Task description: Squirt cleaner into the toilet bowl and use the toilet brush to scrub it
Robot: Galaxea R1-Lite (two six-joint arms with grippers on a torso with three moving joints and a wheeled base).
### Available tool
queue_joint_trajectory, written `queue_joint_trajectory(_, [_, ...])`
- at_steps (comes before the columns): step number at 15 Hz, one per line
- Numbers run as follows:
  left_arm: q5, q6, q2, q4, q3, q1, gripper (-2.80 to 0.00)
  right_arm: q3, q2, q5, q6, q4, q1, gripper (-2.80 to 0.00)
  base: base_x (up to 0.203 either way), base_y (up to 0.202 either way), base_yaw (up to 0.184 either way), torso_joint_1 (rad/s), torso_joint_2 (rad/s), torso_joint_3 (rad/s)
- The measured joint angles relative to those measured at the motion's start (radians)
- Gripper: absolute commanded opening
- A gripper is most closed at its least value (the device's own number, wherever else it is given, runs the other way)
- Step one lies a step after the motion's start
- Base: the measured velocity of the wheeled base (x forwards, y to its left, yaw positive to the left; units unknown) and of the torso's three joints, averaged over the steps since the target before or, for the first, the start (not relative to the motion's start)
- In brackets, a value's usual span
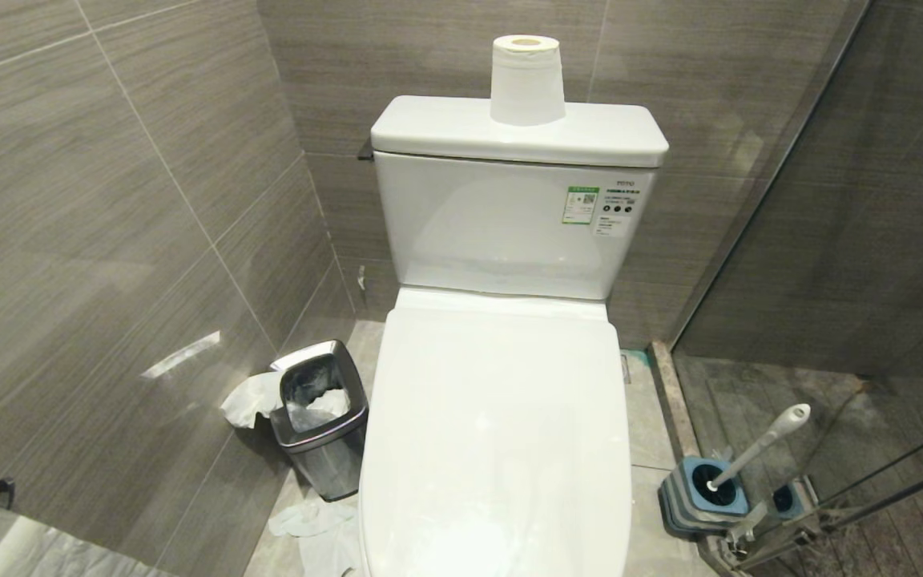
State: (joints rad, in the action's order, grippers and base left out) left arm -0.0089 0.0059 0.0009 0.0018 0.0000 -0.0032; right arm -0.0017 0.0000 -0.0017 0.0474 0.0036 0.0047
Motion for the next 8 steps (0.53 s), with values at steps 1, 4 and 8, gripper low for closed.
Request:
queue_joint_trajectory(1, [0.000,0.000,0.000,0.000,0.000,0.000,-2.80,0.000,0.000,0.000,0.000,0.000,0.000,-2.80,0.000,0.000,0.000,0.000,0.00,0.000])
queue_joint_trajectory(4, [0.000,0.000,0.000,0.000,0.000,0.000,-2.80,0.000,0.000,0.000,0.000,0.000,0.000,-2.80,0.000,0.000,0.000,0.000,0.00,0.000])
queue_joint_trajectory(8, [0.000,0.000,0.000,0.000,0.000,0.000,-2.80,0.000,0.000,0.000,0.000,0.000,0.000,-2.80,0.000,0.000,0.000,0.000,0.00,0.000])
